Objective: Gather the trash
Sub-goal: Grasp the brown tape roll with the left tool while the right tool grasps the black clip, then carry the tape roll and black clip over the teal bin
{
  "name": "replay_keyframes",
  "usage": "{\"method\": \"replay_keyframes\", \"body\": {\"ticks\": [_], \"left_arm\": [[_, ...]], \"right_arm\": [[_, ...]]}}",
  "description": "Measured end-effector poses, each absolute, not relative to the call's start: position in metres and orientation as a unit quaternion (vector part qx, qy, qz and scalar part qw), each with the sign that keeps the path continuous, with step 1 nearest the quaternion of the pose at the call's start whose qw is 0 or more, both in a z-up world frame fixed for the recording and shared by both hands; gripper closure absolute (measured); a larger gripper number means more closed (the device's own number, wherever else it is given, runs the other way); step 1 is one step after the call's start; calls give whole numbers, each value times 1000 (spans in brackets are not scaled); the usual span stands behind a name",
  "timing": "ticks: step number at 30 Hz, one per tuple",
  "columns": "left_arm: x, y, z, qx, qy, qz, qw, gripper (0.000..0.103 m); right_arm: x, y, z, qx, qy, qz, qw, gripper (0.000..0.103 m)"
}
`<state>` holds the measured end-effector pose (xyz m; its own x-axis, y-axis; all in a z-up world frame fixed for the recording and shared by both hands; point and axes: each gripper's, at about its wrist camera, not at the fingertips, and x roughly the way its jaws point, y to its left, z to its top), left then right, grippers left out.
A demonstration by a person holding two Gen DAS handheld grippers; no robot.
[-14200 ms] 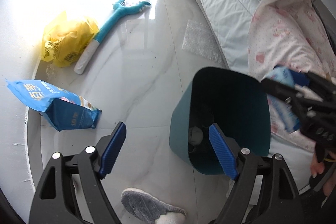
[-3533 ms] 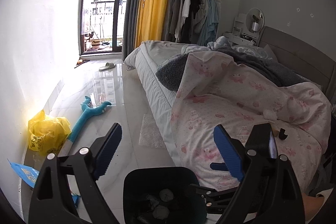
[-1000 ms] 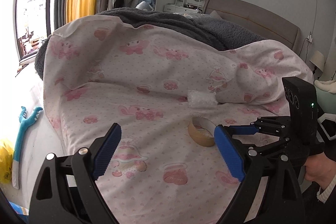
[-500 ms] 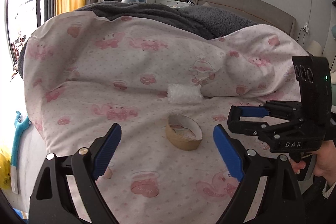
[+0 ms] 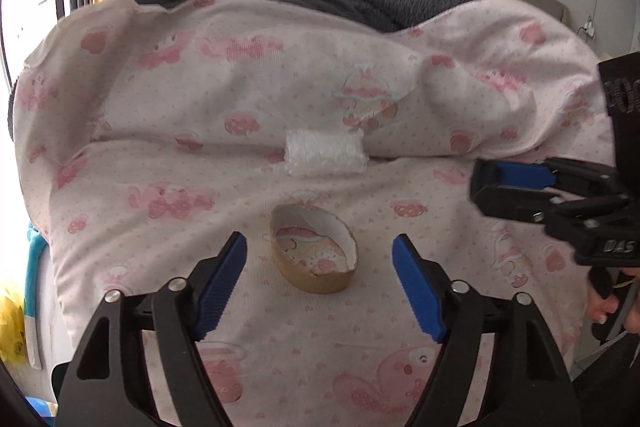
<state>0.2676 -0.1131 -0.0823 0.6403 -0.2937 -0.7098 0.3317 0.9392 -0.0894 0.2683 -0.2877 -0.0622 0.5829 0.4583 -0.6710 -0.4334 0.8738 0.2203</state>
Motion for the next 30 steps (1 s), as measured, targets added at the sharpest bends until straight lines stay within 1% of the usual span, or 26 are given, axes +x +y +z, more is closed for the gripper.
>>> {"method": "replay_keyframes", "body": {"ticks": [1, 3, 7, 16, 30], "left_arm": [[270, -114, -85, 25, 395, -170, 903, 30], [274, -114, -90, 24, 408, -166, 898, 39], [276, -112, -93, 19, 416, -164, 894, 52], [263, -100, -87, 16, 410, -189, 892, 53], [234, -46, -80, 17, 407, -168, 898, 53]], "right_arm": [[268, -289, -62, 16, 383, 248, 889, 55], [266, -292, -63, 15, 386, 245, 889, 55], [263, -297, -64, 12, 391, 239, 889, 55], [267, -290, -63, 15, 394, 231, 890, 55], [269, -224, -44, 6, 380, 255, 889, 55]]}}
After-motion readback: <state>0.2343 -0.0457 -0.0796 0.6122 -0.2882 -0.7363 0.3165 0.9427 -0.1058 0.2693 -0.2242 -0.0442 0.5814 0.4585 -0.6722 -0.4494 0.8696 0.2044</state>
